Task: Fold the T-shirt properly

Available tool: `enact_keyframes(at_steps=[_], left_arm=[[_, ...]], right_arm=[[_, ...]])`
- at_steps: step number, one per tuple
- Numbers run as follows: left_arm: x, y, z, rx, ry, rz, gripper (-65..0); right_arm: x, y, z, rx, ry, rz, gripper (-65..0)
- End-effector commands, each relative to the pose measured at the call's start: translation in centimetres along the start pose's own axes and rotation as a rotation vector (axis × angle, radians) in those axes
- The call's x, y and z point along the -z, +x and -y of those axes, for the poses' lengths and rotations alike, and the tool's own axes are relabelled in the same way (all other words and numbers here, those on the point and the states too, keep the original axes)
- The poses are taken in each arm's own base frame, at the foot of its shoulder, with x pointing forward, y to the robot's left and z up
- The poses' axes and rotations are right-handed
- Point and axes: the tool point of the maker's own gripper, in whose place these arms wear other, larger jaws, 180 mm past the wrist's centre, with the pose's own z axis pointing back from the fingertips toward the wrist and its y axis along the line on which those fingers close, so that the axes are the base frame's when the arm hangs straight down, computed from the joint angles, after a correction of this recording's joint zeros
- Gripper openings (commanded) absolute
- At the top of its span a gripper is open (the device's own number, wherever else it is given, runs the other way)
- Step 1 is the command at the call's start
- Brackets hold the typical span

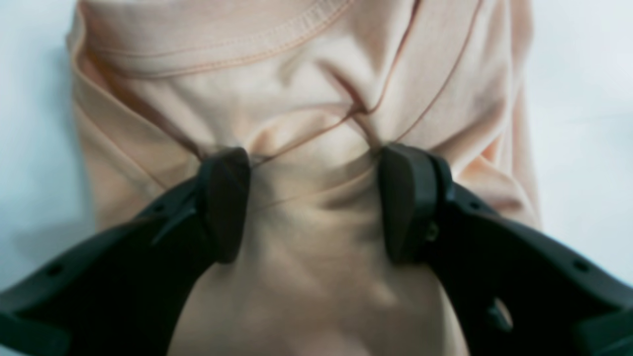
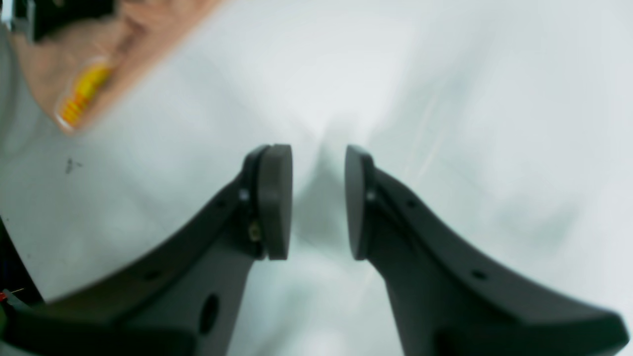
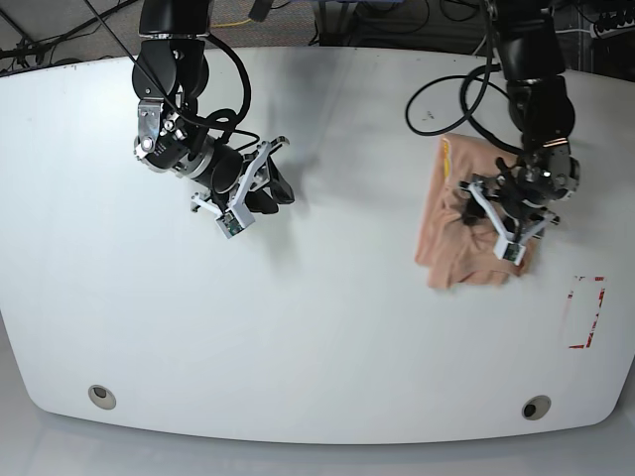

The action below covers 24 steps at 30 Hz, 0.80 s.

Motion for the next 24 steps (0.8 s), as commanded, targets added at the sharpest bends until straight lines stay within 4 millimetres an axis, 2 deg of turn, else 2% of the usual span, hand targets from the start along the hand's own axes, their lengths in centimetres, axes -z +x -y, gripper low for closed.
enact_keyframes(at_steps=[1, 3, 6, 8, 12, 14, 15, 20, 24], left_arm=[[-0.9, -2.9, -5.2, 0.046, 0.129, -0.15, -26.4], [-2.0, -3.6, -9.1, 0.06, 0.19, -0.185, -26.4], [-3.1, -4.7, -12.8, 0.08, 0.21, -0.228, -26.4], [-3.8, -5.4, -14.5, 0.093, 0.202, -0.242, -26.4], [-6.2, -7.3, -18.3, 0.089, 0.208, -0.274, -26.4], [-7.5, -7.7, -19.9, 0.082, 0.229, -0.286, -26.4], [-7.9, -7.7, -20.4, 0.079, 0.241, -0.288, -26.4], [-10.6, -10.6, -22.5, 0.073, 0.287, -0.347, -26.4], [-11.6, -10.7, -23.5, 0.035, 0.32, -0.331, -26.4]], right_arm=[[-0.6, 1.9, 0.1, -0.032, 0.002, 0.061, -48.4], [-1.0, 2.5, 0.2, -0.054, -0.006, 0.073, -48.4], [-1.3, 2.8, 0.1, -0.067, -0.01, 0.08, -48.4], [-1.5, 3.0, 0.1, -0.074, -0.012, 0.085, -48.4], [-2.0, 3.4, 0.2, -0.098, -0.022, 0.089, -48.4], [-2.0, 3.4, 0.3, -0.1, -0.024, 0.089, -48.4], [-2.0, 3.5, 0.3, -0.101, -0.025, 0.089, -48.4], [-2.2, 3.6, 0.3, -0.111, -0.03, 0.091, -48.4], [-2.8, 4.0, 0.5, -0.14, -0.04, 0.094, -48.4]])
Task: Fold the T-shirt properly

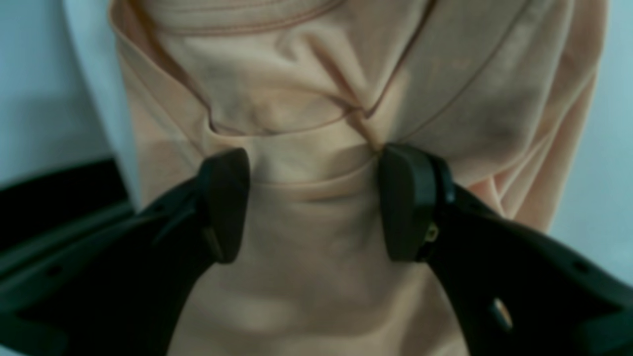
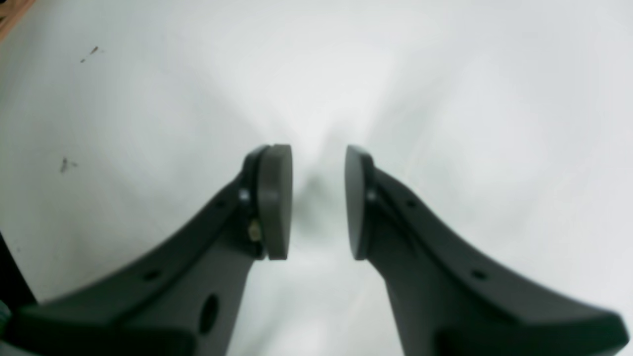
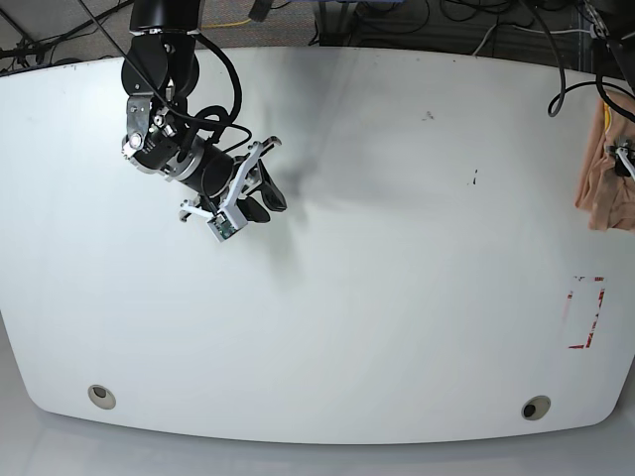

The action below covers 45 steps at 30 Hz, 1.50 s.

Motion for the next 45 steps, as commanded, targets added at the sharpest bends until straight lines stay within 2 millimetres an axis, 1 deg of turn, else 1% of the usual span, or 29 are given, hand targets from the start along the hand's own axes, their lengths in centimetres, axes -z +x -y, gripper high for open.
enact_keyframes(at_steps=[1, 3, 5, 6, 8, 9, 10, 11, 14, 15, 16, 17, 18, 19, 20, 21, 24, 26, 28, 29, 31, 32, 34, 36, 39, 41, 42, 43, 45], left_arm=[[-1.2, 0.7, -2.0, -0.008, 0.048, 0.016, -26.4], [-2.5, 2.7, -2.9, 0.01, 0.088, 0.069, -26.4], [-3.9, 4.6, -3.2, 0.049, 0.126, 0.102, -26.4], [-4.8, 6.3, -2.6, 0.082, 0.143, 0.137, -26.4], [-6.2, 10.0, -0.7, 0.129, 0.158, 0.232, -26.4], [-6.7, 11.1, 0.0, 0.146, 0.162, 0.264, -26.4], [-7.3, 12.6, 1.5, 0.17, 0.157, 0.311, -26.5], [-7.6, 13.4, 2.8, 0.186, 0.147, 0.339, -26.5], [-8.5, 16.9, 8.0, 0.22, 0.079, 0.485, -26.5], [-8.8, 17.7, 9.1, 0.224, 0.06, 0.528, -26.5], [-9.0, 19.1, 11.0, 0.192, 0.033, 0.611, -26.5], [-9.4, 20.3, 13.1, 0.16, 0.003, 0.697, -26.5], [-9.7, 20.7, 14.6, 0.131, -0.017, 0.761, -26.5], [-10.1, 20.7, 15.5, 0.104, -0.024, 0.807, -26.5], [-10.4, 20.7, 16.0, 0.076, -0.023, 0.846, -26.5], [-10.7, 20.9, 17.0, 0.035, -0.028, 0.899, -26.5], [-10.9, 21.7, 19.4, -0.053, -0.046, 0.988, -26.5], [-10.8, 21.0, 20.7, -0.075, -0.051, 1.005, -26.5], [-10.6, 19.2, 22.0, -0.079, -0.062, 1.0, -26.5], [-10.9, 18.5, 22.7, -0.082, -0.069, 1.006, -26.5], [-10.9, 17.5, 24.0, -0.099, -0.091, 0.998, -26.5], [-11.0, 16.9, 24.9, -0.115, -0.108, 0.988, -26.5], [-11.6, 15.5, 25.8, -0.121, -0.122, 0.977, -26.5], [-12.2, 13.1, 26.9, -0.119, -0.14, 0.942, -26.5], [-12.9, 10.7, 27.7, -0.113, -0.157, 0.902, -26.5], [-13.3, 8.9, 28.4, -0.11, -0.173, 0.868, -26.5], [-13.7, 7.5, 28.8, -0.107, -0.184, 0.843, -26.5], [-14.1, 6.2, 29.2, -0.102, -0.194, 0.815, -26.5], [-14.6, 4.0, 30.0, -0.107, -0.212, 0.766, -26.5]], right_arm=[[-0.8, 2.0, 0.4, -0.045, -0.007, 0.059, -48.4], [-1.1, 2.5, 0.3, -0.06, -0.011, 0.069, -48.4], [-1.3, 2.6, 0.4, -0.068, -0.015, 0.071, -48.4], [-1.4, 2.7, 0.6, -0.073, -0.024, 0.071, -48.4], [-2.4, 2.8, 2.1, -0.076, -0.07, 0.074, -48.4], [-2.7, 2.7, 2.7, -0.073, -0.086, 0.075, -48.4], [-3.2, 2.8, 3.5, -0.066, -0.11, 0.08, -48.4], [-3.5, 2.7, 4.1, -0.059, -0.126, 0.081, -48.4], [-4.8, 2.8, 6.6, -0.033, -0.196, 0.097, -47.9], [-4.9, 2.8, 7.1, -0.025, -0.209, 0.099, -47.9], [-5.0, 3.0, 7.8, -0.017, -0.221, 0.104, -47.9], [-5.5, 2.9, 8.7, -0.031, -0.238, 0.091, -47.9], [-5.9, 2.8, 9.2, -0.052, -0.246, 0.086, -47.9], [-6.3, 2.5, 9.5, -0.063, -0.251, 0.083, -47.9], [-6.6, 2.4, 9.6, -0.067, -0.252, 0.088, -47.9], [-7.0, 2.4, 10.1, -0.073, -0.257, 0.108, -47.9], [-7.2, 2.2, 11.2, -0.063, -0.265, 0.17, -47.9], [-7.2, 1.8, 11.6, -0.078, -0.288, 0.195, -48.0], [-7.3, 0.8, 11.6, -0.109, -0.313, 0.192, -48.2], [-7.2, -0.1, 11.6, -0.12, -0.323, 0.185, -48.4], [-6.9, -1.1, 11.4, -0.109, -0.326, 0.194, -48.4], [-7.2, -1.6, 11.5, -0.088, -0.34, 0.219, -48.4], [-8.3, -3.0, 11.4, -0.048, -0.373, 0.245, -48.4], [-9.3, -4.5, 10.8, 0.01, -0.404, 0.275, -48.4], [-10.0, -6.0, 10.1, 0.061, -0.427, 0.289, -48.4], [-10.4, -7.9, 9.0, 0.097, -0.425, 0.258, -48.4], [-11.0, -9.3, 8.4, 0.12, -0.431, 0.234, -48.4], [-11.8, -10.3, 7.9, 0.133, -0.444, 0.217, -48.4], [-12.9, -11.9, 6.8, 0.174, -0.463, 0.207, -48.4]])
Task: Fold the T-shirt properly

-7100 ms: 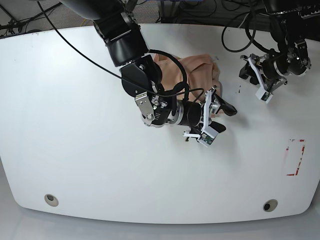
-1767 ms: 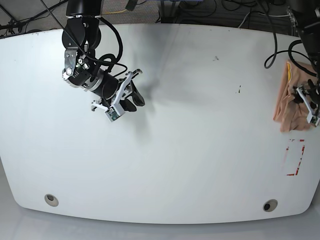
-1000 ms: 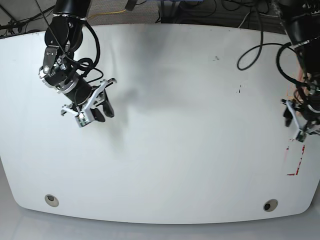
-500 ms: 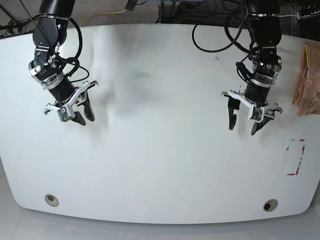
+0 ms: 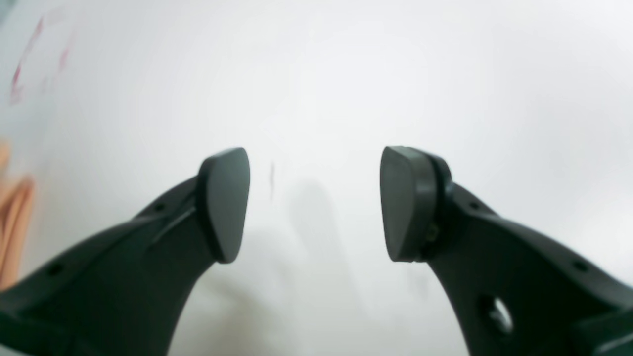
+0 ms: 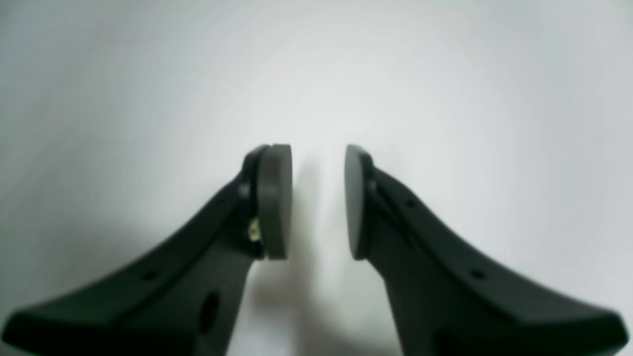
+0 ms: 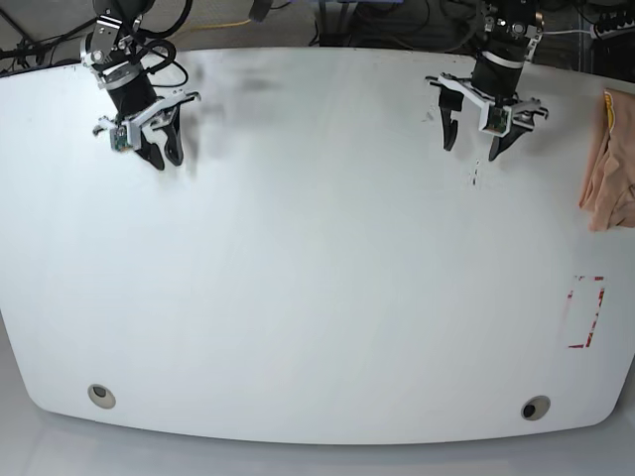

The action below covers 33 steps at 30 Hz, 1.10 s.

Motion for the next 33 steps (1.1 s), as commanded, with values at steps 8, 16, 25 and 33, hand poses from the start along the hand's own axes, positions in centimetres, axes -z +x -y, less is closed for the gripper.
enact_keyframes(at_steps=[8, 16, 25, 33], left_arm=[[-7.0, -4.0, 2.6, -0.06, -0.029, -0.156, -26.7], [-12.2, -7.8, 4.2, -0.124, -0.055, -0.321, -32.1], [-16.5, -12.4, 4.8, -0.164, -0.086, -0.488, -38.6], [-16.9, -19.8, 4.8, -0.204, -0.058, -0.634, -38.6]], right_arm=[[-7.8, -3.4, -1.2, 0.154, -0.062, -0.029, -48.4], [-14.3, -7.3, -2.6, 0.302, -0.091, -0.155, -48.4], [-20.3, -12.4, -6.5, 0.396, -0.062, -0.374, -48.4], [-21.1, -18.8, -10.0, 0.421, 0.022, -0.556, -48.4]])
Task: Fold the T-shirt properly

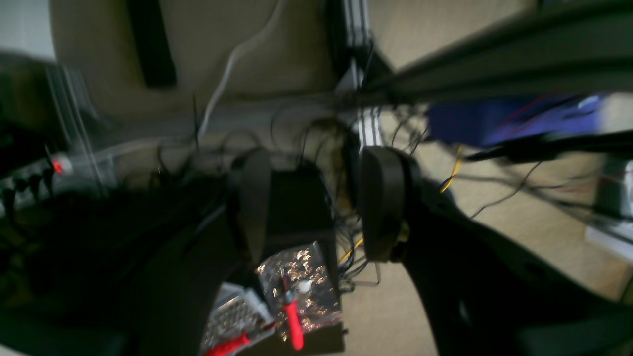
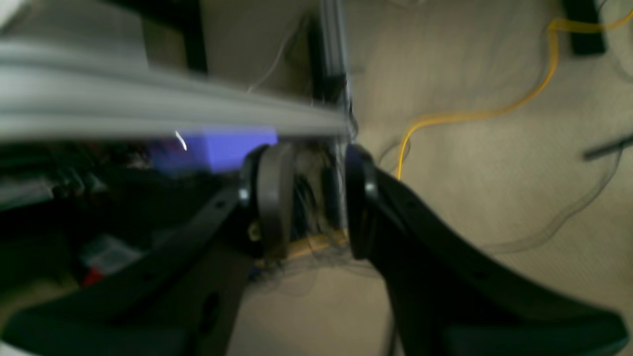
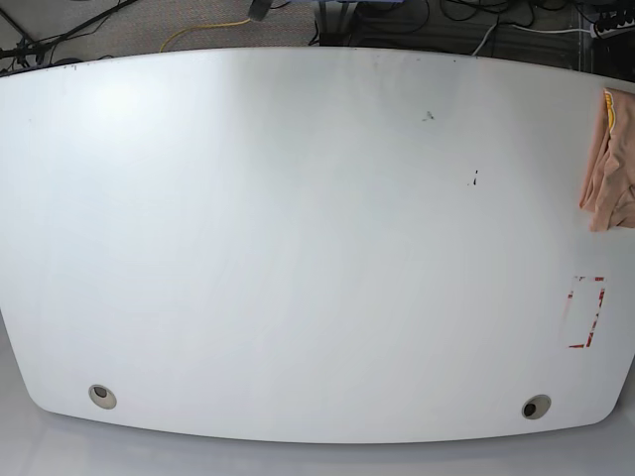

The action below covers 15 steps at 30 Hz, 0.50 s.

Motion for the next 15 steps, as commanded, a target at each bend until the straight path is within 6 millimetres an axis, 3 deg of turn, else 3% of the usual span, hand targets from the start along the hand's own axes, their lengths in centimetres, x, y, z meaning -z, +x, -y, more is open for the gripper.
enact_keyframes(at_steps=[1, 9, 15], left_arm=[[0.9, -2.1, -0.4, -0.024, 0.005, -0.035, -38.6], [7.6, -6.3, -1.1, -0.097, 0.004, -0.158, -38.5], [12.3, -8.7, -1.1, -0.091, -0.032, -0.283, -38.5]], right_arm=[[0.7, -2.3, 0.2, -0.029, 0.013, -0.074, -48.5], [7.0, -6.9, 2.9, -0.016, 0.004, -0.235, -48.5], [10.9, -7.3, 5.6, 0.01, -0.05, -0.265, -48.5]])
